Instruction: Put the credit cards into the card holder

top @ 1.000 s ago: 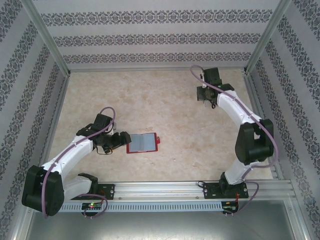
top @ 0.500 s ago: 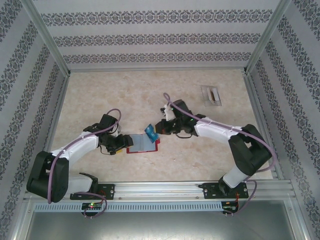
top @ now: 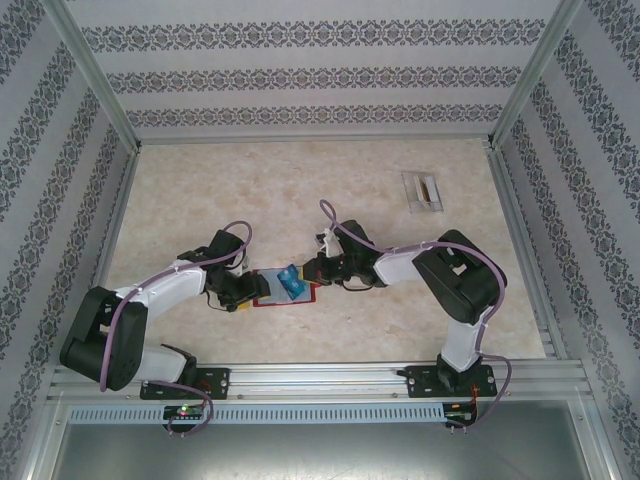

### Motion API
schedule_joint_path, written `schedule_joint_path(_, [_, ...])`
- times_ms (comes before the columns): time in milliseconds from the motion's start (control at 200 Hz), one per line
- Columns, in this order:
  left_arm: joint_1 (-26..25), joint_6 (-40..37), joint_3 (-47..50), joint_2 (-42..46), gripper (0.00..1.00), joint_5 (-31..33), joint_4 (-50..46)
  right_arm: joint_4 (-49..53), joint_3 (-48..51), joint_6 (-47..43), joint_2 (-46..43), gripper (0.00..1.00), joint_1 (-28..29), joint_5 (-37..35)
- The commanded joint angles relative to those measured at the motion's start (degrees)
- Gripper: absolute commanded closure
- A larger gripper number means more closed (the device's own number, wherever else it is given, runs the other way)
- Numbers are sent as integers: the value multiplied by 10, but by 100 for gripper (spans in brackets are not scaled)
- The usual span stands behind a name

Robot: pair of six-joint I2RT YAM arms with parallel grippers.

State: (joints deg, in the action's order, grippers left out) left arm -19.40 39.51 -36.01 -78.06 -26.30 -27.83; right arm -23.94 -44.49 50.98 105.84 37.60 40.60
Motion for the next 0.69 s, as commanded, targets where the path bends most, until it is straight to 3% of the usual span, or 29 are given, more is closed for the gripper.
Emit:
schedule_joint_path(0, [-6,15,-10,0,53,27,2,-54,15,13,-2,100,-6,16])
schedule_joint_path(310, [-13,36,7,-29,83,29,43,-49,51,-6,-30,100,-7,-16])
schedule_joint_path(689, [-33,31,-13,-47,84,37,27,-90,63,25,-13,100,1,-21])
